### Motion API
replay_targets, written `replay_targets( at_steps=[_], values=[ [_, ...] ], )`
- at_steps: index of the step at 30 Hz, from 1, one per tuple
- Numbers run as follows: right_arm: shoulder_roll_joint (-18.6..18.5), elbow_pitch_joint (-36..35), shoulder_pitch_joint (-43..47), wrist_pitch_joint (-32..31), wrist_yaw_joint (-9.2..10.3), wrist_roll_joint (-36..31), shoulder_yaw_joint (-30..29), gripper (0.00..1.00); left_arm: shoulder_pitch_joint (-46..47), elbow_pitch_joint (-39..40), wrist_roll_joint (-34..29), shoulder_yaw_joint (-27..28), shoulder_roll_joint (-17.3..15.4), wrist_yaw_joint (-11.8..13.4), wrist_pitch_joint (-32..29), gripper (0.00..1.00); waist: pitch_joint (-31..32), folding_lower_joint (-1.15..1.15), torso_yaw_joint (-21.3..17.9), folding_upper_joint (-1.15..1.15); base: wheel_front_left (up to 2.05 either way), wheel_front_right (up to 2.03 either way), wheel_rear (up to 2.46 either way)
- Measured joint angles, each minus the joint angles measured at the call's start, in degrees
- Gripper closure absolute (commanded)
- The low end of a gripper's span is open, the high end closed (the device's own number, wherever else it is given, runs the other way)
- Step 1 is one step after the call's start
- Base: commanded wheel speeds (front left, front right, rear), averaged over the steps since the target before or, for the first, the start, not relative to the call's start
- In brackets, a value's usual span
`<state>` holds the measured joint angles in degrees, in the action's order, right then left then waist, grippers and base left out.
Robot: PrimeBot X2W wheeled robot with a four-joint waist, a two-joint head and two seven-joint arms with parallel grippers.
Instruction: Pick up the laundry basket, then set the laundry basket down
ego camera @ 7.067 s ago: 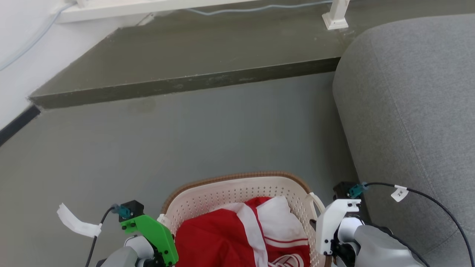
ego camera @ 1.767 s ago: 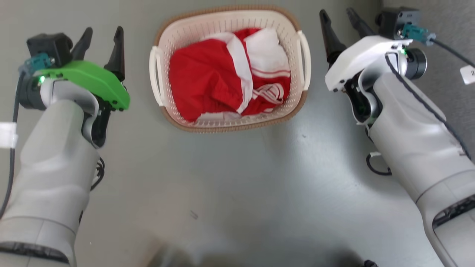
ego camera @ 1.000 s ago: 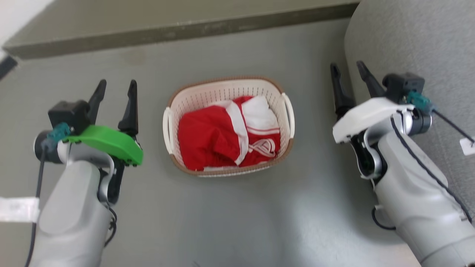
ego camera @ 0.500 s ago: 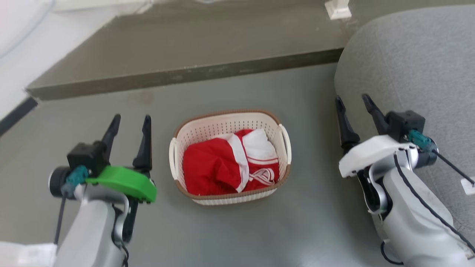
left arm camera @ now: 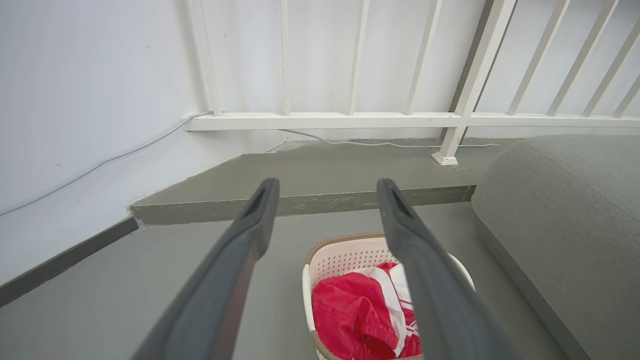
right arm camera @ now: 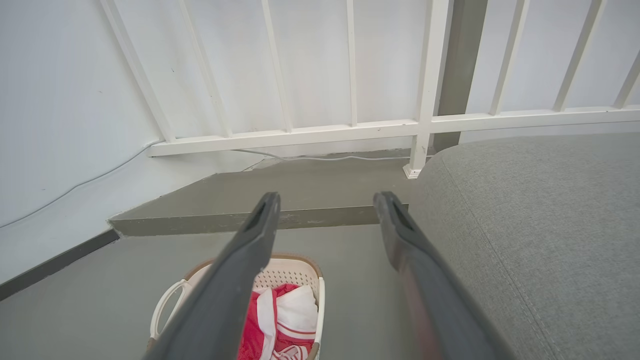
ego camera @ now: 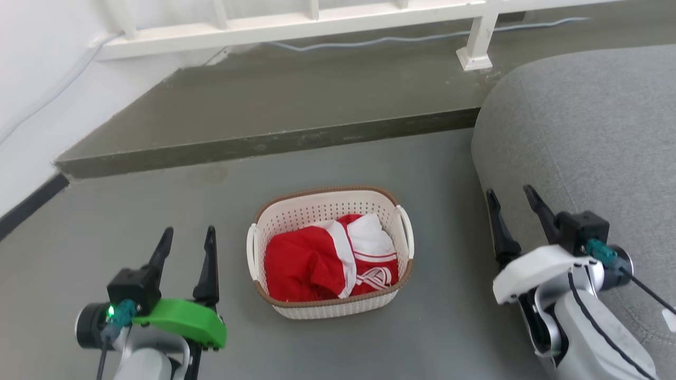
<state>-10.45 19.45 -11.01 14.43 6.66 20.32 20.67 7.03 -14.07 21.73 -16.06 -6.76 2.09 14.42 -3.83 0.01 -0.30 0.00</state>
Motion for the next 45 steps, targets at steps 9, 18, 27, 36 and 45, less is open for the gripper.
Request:
replay_targets(
  at_steps=[9,18,27,36,45],
  values=[
    [0.02,-2.33,4.1,-0.01,0.11,-0.45,-1.1,0.0,-4.16,2.5,-1.14,0.0,-0.02,0.49,0.01,0.0,1.46,0.0,-0.29,0.0,0.0,0.0,0.0],
    [0.02,-4.31,7.19,-0.01,0.43,-2.08,-1.69,0.0,-7.28,4.89,-1.85,0.02,0.01,1.03,0.0,0.0,1.7,0.0,-0.48,0.0,0.0,0.0,0.0],
    [0.04,-5.89,9.17,-0.01,0.43,-2.76,-2.5,0.0,-8.99,6.48,-2.32,0.29,0.01,1.53,0.0,0.0,1.76,0.0,-0.6,0.0,0.0,0.0,0.0],
    [0.52,-7.27,9.83,-0.01,0.44,-3.26,-2.99,0.0,-10.28,7.56,-2.35,0.35,0.02,1.54,0.0,0.0,1.77,0.0,-0.77,0.0,0.0,0.0,0.0],
    [0.71,-8.05,10.73,-0.01,0.46,-3.67,-3.38,0.0,-11.01,8.9,-2.37,0.34,0.01,1.71,0.0,0.0,1.46,0.0,-1.01,0.0,0.0,0.0,0.0]
  ],
)
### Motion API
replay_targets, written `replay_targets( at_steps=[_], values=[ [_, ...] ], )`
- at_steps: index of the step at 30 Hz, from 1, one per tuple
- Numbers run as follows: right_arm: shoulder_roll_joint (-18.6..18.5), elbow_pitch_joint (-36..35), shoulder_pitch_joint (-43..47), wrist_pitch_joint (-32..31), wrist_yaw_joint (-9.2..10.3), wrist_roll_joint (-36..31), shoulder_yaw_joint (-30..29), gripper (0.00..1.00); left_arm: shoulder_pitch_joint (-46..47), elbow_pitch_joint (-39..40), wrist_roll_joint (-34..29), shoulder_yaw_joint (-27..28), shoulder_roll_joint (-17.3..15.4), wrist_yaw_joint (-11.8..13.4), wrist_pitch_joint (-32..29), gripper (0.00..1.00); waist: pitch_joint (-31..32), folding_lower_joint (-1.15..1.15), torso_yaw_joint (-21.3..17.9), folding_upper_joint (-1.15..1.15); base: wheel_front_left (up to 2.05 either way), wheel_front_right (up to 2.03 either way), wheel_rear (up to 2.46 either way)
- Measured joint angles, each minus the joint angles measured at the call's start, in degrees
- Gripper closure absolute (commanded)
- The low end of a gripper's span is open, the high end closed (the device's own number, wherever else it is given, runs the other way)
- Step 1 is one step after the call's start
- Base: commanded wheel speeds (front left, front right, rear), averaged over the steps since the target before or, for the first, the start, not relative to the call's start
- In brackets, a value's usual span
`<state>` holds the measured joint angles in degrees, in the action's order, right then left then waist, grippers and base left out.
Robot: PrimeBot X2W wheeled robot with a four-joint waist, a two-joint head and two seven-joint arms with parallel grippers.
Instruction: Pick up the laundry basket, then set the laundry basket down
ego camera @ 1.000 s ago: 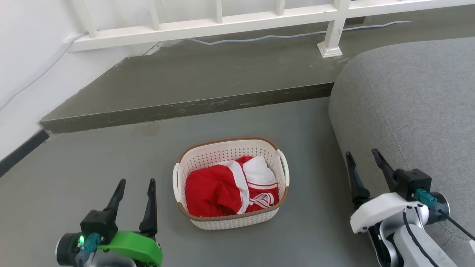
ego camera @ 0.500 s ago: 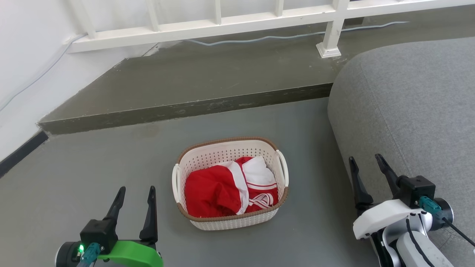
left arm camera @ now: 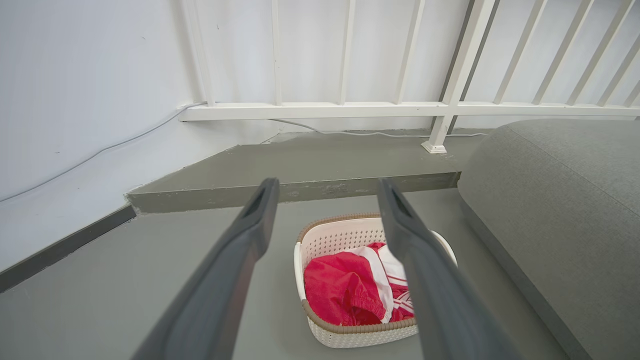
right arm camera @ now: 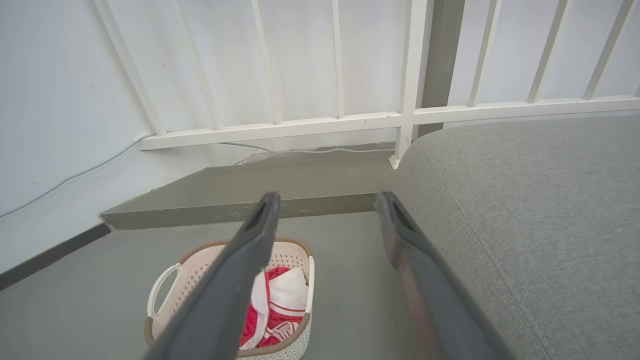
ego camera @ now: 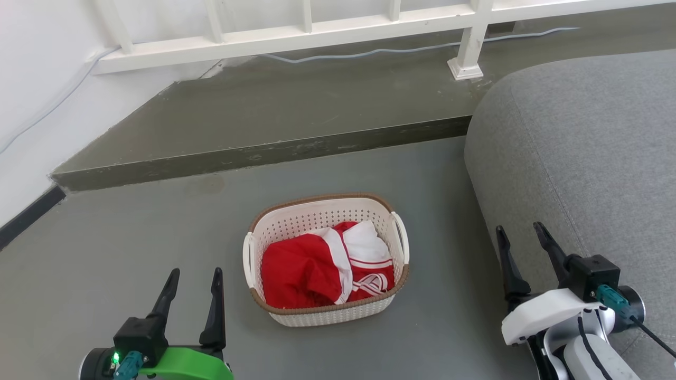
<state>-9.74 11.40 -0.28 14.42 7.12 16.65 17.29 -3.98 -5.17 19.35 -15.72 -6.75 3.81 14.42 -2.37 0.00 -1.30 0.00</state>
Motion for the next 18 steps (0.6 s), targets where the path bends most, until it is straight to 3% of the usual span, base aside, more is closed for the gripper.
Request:
replay_targets(
  at_steps=[4,5,18],
  values=[
    [0.18,-0.26,0.6,0.0,0.01,-0.1,-0.18,0.0,-0.15,0.21,-0.05,-0.13,0.01,-0.01,0.0,0.0,-0.16,0.0,0.0,0.0,0.0,0.0,0.0],
    [0.19,-0.29,0.72,0.0,0.03,-0.11,-0.23,1.0,-0.18,0.22,0.04,-0.19,0.03,-0.01,0.0,1.0,-0.2,0.0,0.01,0.0,0.0,0.0,0.0],
    [1.31,1.18,2.97,-0.1,-1.01,3.71,-0.29,1.0,-1.21,-1.66,3.96,-0.69,0.75,-0.79,-0.25,1.0,-0.04,0.0,0.12,0.0,0.0,0.0,0.0]
  ],
)
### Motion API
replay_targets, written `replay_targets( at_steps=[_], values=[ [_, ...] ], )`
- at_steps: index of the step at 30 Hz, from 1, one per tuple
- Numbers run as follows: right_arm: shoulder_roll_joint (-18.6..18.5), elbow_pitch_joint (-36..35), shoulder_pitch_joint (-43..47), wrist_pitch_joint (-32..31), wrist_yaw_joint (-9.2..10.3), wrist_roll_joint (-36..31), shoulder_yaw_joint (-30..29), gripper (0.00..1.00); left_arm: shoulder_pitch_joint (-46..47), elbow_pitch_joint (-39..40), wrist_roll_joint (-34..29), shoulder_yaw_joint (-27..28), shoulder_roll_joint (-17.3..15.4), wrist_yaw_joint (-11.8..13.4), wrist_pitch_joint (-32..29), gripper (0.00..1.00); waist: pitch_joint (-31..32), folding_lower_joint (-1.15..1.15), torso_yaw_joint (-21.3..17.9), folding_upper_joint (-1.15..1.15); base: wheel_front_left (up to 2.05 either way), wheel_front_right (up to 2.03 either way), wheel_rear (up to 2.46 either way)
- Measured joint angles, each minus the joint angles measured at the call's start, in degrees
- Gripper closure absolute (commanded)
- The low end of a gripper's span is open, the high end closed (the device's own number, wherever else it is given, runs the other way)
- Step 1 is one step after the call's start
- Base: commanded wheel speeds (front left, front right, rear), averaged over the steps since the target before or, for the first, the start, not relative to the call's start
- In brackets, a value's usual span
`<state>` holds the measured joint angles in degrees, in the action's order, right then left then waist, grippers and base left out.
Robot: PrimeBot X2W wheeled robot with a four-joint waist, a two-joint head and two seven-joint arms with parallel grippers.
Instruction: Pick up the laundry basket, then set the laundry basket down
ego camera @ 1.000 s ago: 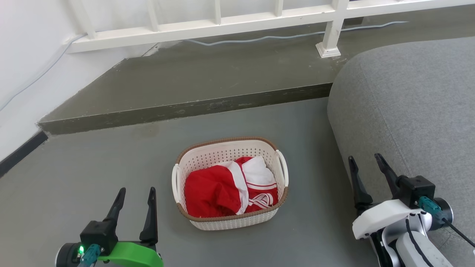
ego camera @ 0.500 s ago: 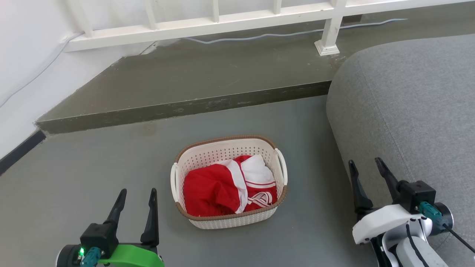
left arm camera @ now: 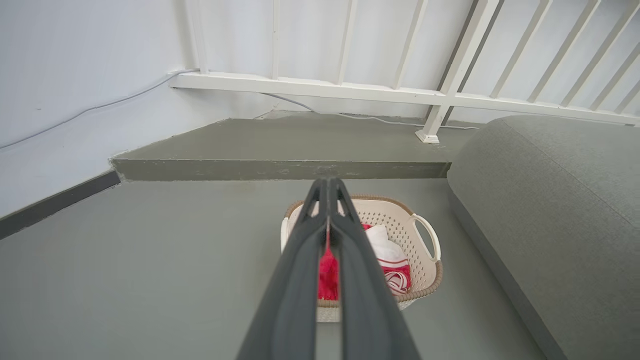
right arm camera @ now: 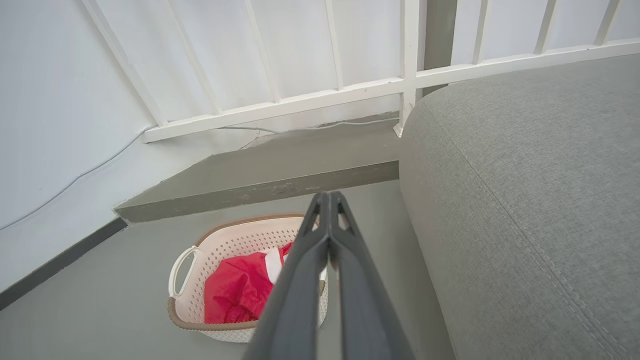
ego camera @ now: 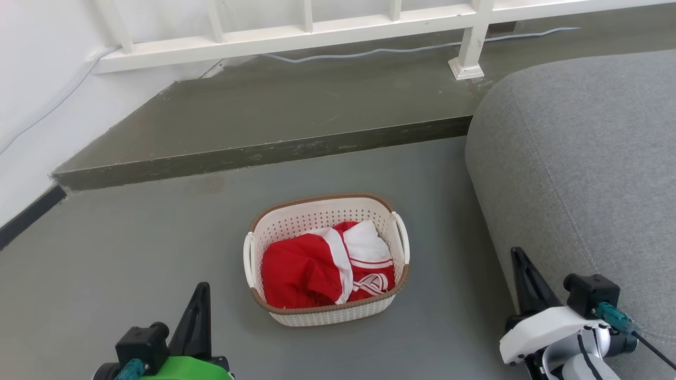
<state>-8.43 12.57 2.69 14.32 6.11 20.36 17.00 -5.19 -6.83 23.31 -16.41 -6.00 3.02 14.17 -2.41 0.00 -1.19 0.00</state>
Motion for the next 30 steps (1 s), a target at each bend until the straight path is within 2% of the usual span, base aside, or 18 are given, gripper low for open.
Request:
replay_targets(
  at_steps=[13,30],
  values=[
    [0.9,-0.78,0.15,-1.86,-1.55,11.17,-2.45,1.0,-0.05,0.22,10.37,2.04,0.4,-1.0,-2.12,1.0,0.24,0.0,0.15,0.0,0.0,0.0,0.0],
    [1.23,-0.78,-0.06,-4.9,-3.0,22.27,-5.84,1.0,0.13,-0.38,21.3,4.82,0.7,-2.0,-4.76,1.0,0.55,0.0,0.33,0.0,0.0,0.0,0.0]
  ],
)
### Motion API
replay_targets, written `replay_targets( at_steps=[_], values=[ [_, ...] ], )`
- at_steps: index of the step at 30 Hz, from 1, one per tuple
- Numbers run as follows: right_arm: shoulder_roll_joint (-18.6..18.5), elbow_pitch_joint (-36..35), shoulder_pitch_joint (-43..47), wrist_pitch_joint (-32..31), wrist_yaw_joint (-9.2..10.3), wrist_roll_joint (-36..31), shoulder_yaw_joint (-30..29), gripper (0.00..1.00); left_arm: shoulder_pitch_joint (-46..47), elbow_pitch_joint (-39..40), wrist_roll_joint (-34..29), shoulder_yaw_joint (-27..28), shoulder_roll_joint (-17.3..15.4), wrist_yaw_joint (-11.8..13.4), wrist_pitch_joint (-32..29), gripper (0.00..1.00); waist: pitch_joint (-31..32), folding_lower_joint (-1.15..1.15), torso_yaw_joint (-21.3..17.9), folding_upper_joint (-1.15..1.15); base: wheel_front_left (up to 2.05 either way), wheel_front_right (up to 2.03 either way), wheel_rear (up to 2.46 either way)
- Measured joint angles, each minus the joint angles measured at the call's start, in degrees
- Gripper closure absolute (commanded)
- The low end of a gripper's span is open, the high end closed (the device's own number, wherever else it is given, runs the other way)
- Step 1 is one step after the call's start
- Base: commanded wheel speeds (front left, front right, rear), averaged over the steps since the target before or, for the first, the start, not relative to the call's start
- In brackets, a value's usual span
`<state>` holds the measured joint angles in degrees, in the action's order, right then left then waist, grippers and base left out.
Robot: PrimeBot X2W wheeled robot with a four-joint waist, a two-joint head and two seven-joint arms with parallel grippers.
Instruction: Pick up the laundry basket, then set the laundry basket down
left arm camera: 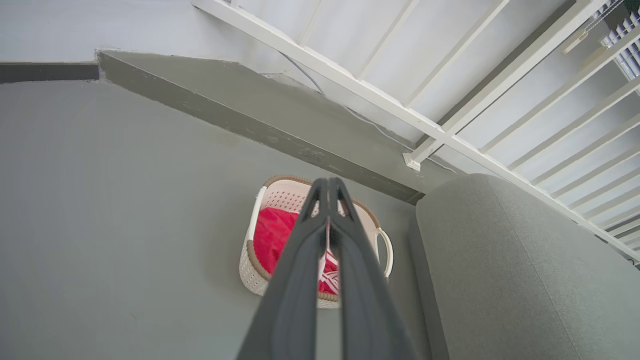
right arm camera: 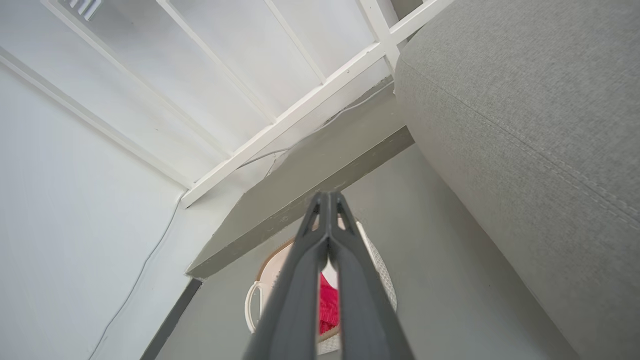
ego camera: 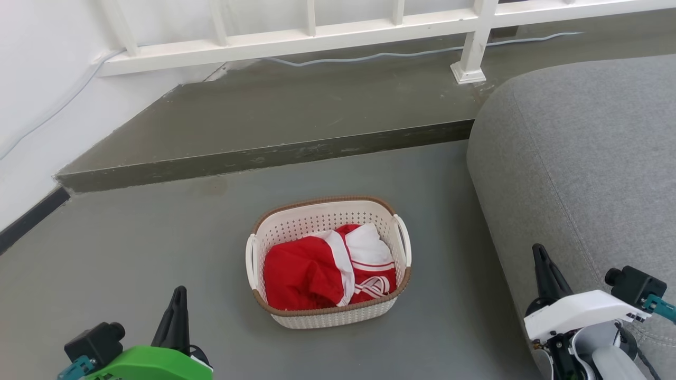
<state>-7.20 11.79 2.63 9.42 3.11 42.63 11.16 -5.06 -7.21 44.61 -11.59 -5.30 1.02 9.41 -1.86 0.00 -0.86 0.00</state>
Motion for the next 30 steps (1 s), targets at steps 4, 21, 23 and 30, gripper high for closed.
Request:
replay_targets(
  at_steps=[4,21,23,30],
  values=[
    [0.01,0.0,-0.3,-0.73,-0.32,2.86,-0.8,1.0,0.08,-0.33,2.48,0.53,-0.02,-0.24,-0.86,1.0,0.08,0.0,0.05,0.0,0.0,0.0,0.0],
    [0.23,0.4,-1.32,-3.45,-2.53,14.71,-3.96,1.0,1.62,-1.88,14.24,3.02,-0.07,-1.83,-3.41,1.0,0.45,0.0,0.24,0.0,0.0,0.0,0.0],
    [0.33,0.48,-1.47,-3.89,-2.6,16.16,-4.42,1.0,1.91,-2.1,15.73,3.41,-0.07,-2.03,-3.88,1.0,0.49,0.0,0.26,0.0,0.0,0.0,0.0],
    [0.51,0.86,-2.09,-5.04,-3.64,21.12,-5.67,1.0,2.64,-2.88,20.22,4.35,-0.07,-2.59,-5.05,1.0,0.65,0.0,0.34,0.0,0.0,0.0,0.0]
  ],
)
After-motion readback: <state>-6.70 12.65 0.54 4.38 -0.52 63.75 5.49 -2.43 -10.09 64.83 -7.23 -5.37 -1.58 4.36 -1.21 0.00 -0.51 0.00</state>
